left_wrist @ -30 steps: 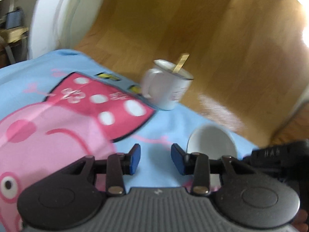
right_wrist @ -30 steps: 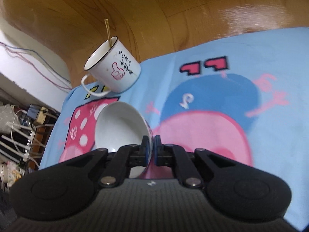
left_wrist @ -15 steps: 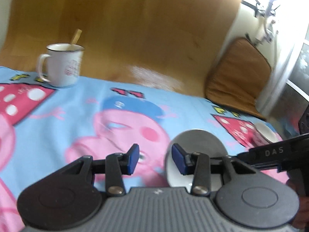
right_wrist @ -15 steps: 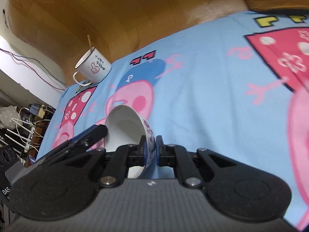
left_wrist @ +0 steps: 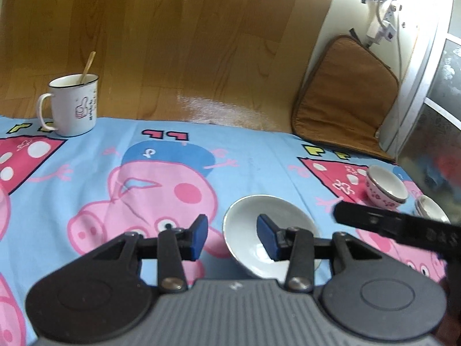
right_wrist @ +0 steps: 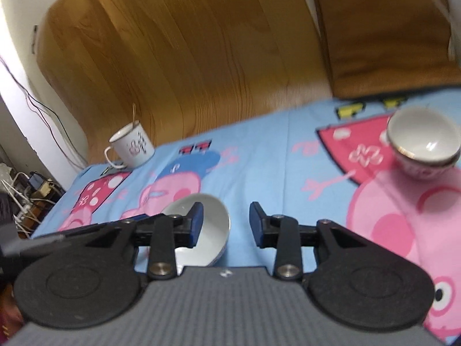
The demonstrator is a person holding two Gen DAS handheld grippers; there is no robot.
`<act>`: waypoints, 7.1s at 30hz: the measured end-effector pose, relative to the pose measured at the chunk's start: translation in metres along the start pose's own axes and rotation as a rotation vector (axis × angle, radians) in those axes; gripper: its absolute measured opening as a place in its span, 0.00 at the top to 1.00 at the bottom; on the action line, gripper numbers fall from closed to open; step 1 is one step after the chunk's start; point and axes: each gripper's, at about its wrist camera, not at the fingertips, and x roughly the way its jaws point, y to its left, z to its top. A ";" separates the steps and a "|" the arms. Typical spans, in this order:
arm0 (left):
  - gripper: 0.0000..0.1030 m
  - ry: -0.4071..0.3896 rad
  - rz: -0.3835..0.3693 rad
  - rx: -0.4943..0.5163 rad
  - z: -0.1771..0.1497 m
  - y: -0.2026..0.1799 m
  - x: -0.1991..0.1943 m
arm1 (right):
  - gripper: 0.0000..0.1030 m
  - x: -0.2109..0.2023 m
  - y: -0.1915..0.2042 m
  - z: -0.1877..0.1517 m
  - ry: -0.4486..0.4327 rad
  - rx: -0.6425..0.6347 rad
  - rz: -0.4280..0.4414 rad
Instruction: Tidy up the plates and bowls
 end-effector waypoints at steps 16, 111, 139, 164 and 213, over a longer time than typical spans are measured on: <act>0.64 0.022 0.036 0.044 0.002 -0.001 0.006 | 0.54 0.014 0.001 -0.031 -0.054 -0.055 -0.037; 0.60 0.058 -0.019 0.380 0.059 -0.227 0.138 | 0.58 -0.051 -0.155 0.008 -0.409 0.074 -0.352; 0.41 0.061 0.042 0.372 0.057 -0.211 0.128 | 0.50 -0.067 -0.163 0.018 -0.387 0.074 -0.308; 0.16 0.027 0.032 0.395 0.040 -0.200 0.104 | 0.38 -0.097 -0.142 -0.012 -0.348 0.166 -0.277; 0.44 0.328 -0.332 0.109 0.054 -0.184 0.181 | 0.64 0.029 -0.216 0.105 0.401 0.182 -0.134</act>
